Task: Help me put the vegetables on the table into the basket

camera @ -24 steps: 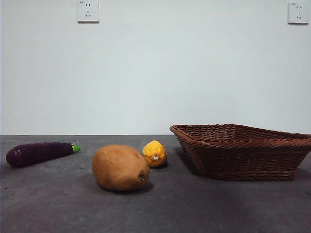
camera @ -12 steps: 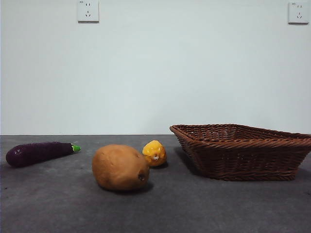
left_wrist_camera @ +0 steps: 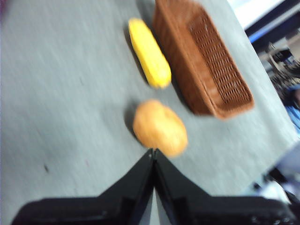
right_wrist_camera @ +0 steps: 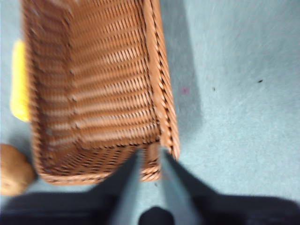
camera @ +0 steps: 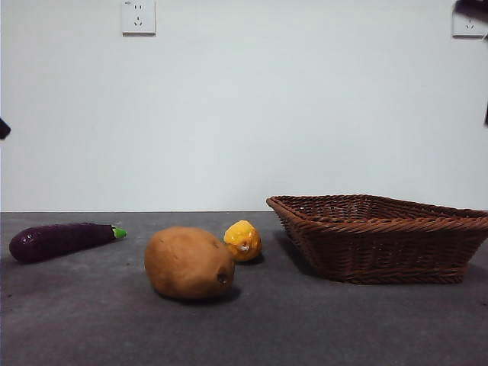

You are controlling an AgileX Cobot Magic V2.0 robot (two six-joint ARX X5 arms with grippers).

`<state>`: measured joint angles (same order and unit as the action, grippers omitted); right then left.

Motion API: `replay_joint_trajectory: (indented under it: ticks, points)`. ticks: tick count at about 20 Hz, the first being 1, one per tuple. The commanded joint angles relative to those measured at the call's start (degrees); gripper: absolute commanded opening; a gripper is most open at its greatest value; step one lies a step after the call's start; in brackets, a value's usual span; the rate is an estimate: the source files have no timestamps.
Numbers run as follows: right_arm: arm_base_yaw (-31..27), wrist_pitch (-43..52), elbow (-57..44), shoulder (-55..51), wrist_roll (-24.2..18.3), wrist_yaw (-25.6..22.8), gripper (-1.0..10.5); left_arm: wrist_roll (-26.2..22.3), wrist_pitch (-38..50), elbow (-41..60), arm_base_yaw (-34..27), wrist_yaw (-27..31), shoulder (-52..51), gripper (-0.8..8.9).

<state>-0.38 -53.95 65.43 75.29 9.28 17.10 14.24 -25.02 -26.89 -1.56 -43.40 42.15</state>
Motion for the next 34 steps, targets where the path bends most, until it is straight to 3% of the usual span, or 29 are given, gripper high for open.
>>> replay_joint_trajectory:
  ticks: [1,4,11,15,19,28,34]
  points:
    - [0.07,0.44,0.92,3.52,-3.78,0.76,4.2,-0.57,-1.18,0.09,0.13,-1.73,1.92,-0.03]
    - [0.07,1.05,2.40,8.07,-5.29,0.63,5.1,-1.38,-1.53,0.09,0.15,-2.03,3.54,-0.03]
    - [0.07,2.47,9.99,16.55,-6.40,0.09,5.1,-1.40,-4.96,0.09,0.15,-2.01,4.13,-0.03]
    - [0.07,1.18,17.49,22.93,-6.49,-2.73,5.1,-1.38,-5.46,0.09,0.15,-1.99,4.13,-0.03]
    - [0.09,-2.01,25.14,30.86,-7.04,0.85,5.0,-1.38,-5.51,0.09,0.15,-1.99,4.13,-0.03]
    - [1.97,-5.11,28.37,40.04,-11.13,0.66,5.0,-1.44,-5.42,0.09,0.15,-1.55,4.13,-0.03]
    - [3.82,-5.11,28.37,41.90,-11.50,0.70,2.8,-1.81,-3.58,0.09,0.15,-1.53,4.15,-0.03]
